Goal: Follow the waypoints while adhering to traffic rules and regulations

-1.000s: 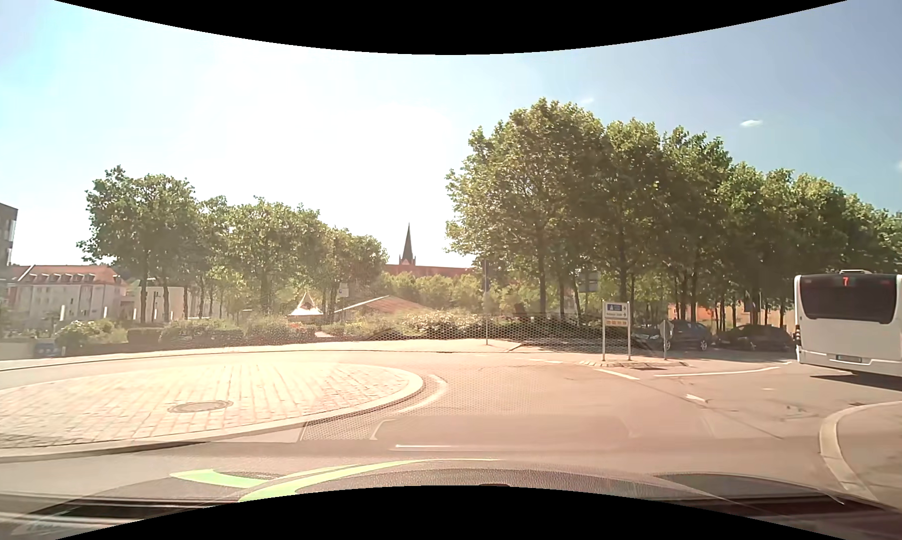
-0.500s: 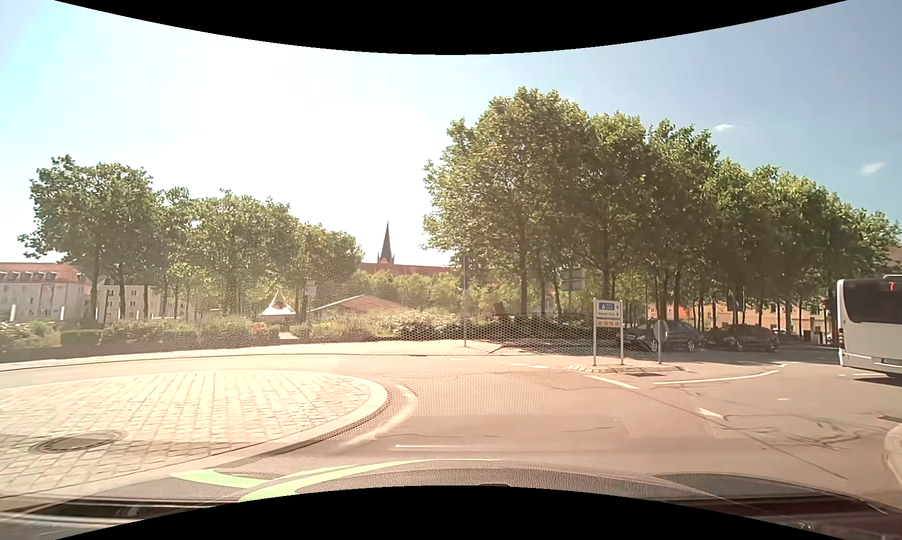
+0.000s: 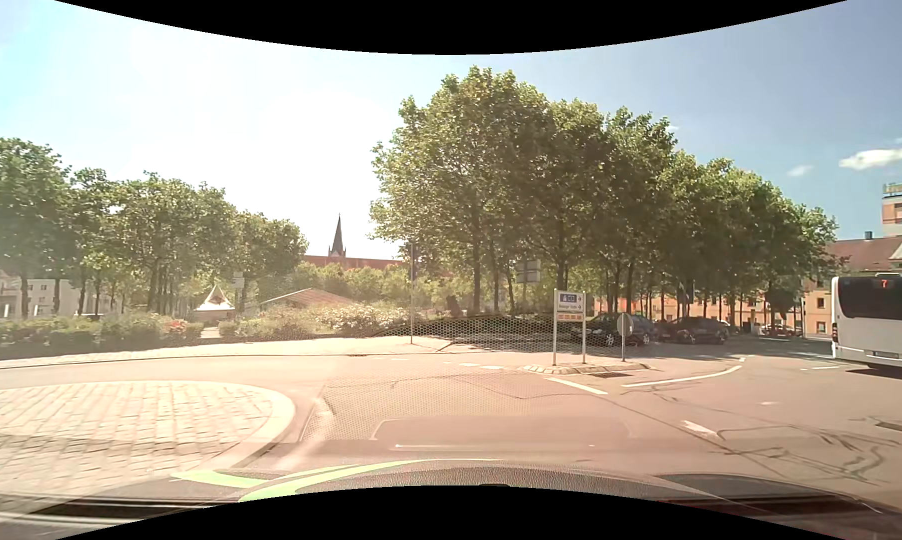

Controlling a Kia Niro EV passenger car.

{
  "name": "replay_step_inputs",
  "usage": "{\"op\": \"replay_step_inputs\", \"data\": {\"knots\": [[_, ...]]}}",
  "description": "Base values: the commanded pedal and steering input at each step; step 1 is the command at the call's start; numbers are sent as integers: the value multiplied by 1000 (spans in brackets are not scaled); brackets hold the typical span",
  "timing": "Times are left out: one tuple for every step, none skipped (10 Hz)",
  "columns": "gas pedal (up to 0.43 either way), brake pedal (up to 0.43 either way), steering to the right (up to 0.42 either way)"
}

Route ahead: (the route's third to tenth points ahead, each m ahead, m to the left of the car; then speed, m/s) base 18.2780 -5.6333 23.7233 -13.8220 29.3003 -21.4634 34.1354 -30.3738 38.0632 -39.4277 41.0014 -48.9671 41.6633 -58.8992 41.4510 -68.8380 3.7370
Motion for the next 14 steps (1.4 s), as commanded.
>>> {"op": "replay_step_inputs", "data": {"knots": [[209, 0, 361], [209, 0, 370], [209, 0, 379], [197, 0, 383], [197, 0, 384], [197, 0, 392], [197, 0, 404], [197, 0, 416], [197, 0, 415], [197, 0, 413], [197, 0, 410], [197, 0, 407], [197, 0, 402], [197, 0, 393]]}}
